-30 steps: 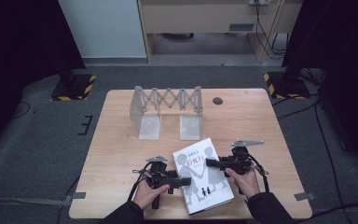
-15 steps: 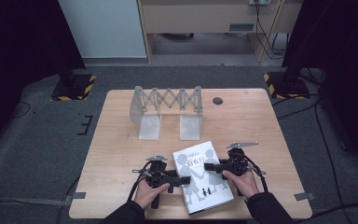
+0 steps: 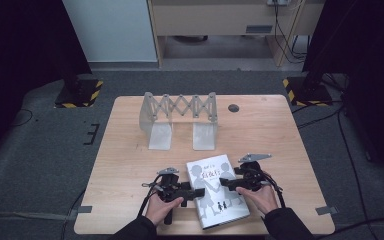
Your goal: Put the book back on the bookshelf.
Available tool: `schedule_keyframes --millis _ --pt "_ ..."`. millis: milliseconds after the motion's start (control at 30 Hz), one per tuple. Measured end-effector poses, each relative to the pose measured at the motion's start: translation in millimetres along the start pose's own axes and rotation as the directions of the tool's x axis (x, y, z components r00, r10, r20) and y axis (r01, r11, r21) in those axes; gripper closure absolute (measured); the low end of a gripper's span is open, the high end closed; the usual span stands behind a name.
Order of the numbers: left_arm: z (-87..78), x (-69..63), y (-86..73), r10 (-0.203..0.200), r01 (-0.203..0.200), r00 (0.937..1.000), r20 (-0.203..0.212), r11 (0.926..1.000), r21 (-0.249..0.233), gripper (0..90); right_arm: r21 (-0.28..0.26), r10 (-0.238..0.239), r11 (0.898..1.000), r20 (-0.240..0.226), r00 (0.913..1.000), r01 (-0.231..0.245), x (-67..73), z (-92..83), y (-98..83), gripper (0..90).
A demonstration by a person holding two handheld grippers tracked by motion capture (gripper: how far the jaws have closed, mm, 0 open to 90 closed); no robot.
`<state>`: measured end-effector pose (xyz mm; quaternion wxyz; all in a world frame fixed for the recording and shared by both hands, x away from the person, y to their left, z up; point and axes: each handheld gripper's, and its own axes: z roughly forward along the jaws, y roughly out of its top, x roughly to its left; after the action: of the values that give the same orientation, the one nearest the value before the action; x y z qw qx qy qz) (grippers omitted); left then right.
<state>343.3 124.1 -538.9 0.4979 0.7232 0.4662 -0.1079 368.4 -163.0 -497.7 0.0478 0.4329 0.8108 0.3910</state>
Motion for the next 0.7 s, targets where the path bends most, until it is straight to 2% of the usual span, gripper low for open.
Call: schedule_keyframes --millis 33,67,233,500,700 --pt "0.0 0.0 0.0 0.000 0.000 1.0000 0.001 1.0000 0.000 16.5 0.001 0.004 1.000 -0.011 0.9999 -0.004 -1.8 1.8 -2.4 23.6" --pt "-0.1 0.3 0.0 0.001 -0.001 1.0000 0.002 1.0000 0.001 16.5 -0.003 0.060 0.998 -0.079 0.9951 -0.060 -4.3 3.0 -5.6 25.7" --pt "0.0 0.0 1.9 -0.003 0.003 1.0000 -0.001 0.9999 0.013 16.7 -0.005 0.110 0.994 -0.120 0.9866 -0.111 -6.4 7.7 -9.3 24.4" --pt "-1.4 -0.9 7.0 0.001 0.000 0.9998 -0.020 0.9984 0.057 16.6 -0.036 0.106 0.993 -0.118 0.9874 -0.111 -4.3 9.7 -11.4 24.7" --pt "-1.7 -1.0 5.3 0.000 0.001 0.9998 -0.022 0.9990 0.045 16.4 -0.038 0.105 0.993 -0.123 0.9868 -0.111 -4.6 11.0 -11.2 24.7"
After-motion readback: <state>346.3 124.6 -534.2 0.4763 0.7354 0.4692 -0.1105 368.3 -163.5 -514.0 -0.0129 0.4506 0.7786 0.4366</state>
